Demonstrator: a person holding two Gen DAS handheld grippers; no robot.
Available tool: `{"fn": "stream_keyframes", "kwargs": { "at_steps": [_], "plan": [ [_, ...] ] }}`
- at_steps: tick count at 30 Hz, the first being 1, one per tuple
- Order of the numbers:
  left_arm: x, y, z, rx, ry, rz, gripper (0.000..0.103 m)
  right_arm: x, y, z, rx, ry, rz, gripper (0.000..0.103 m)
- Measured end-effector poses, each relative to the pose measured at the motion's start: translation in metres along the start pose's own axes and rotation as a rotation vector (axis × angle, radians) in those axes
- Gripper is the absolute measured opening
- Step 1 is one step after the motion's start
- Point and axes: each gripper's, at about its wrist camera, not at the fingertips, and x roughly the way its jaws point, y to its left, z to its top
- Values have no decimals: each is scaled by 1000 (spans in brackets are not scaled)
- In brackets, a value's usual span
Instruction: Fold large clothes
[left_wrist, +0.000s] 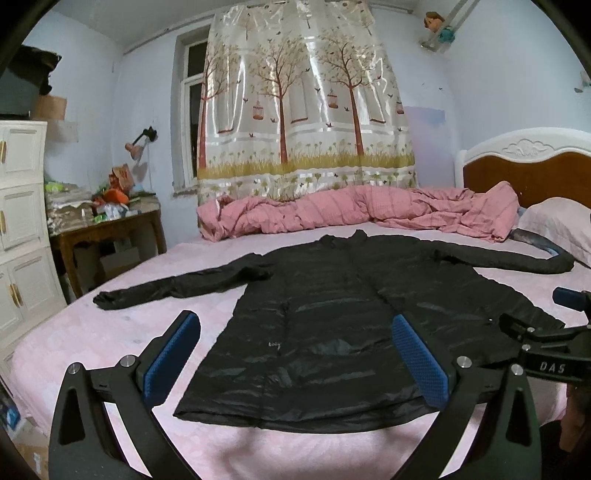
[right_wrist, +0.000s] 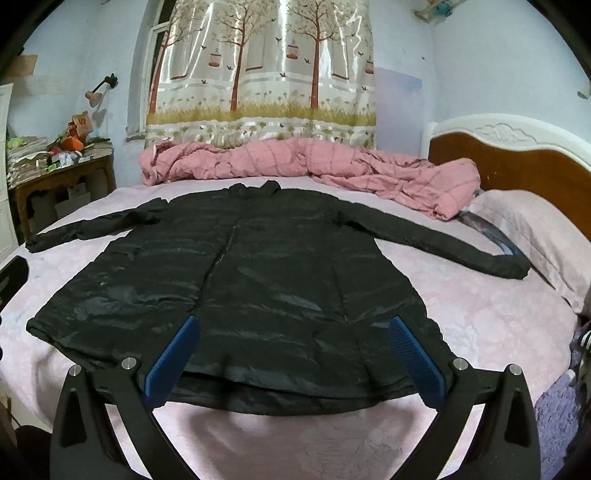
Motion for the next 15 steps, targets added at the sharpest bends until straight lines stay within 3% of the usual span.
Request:
{"fn": "stream_keyframes", "kwargs": {
  "at_steps": [15],
  "plan": [
    [-6, -9, -4, 56, -30, 24, 103, -6, -13, -4, 54, -14, -1, 103]
  ]
}}
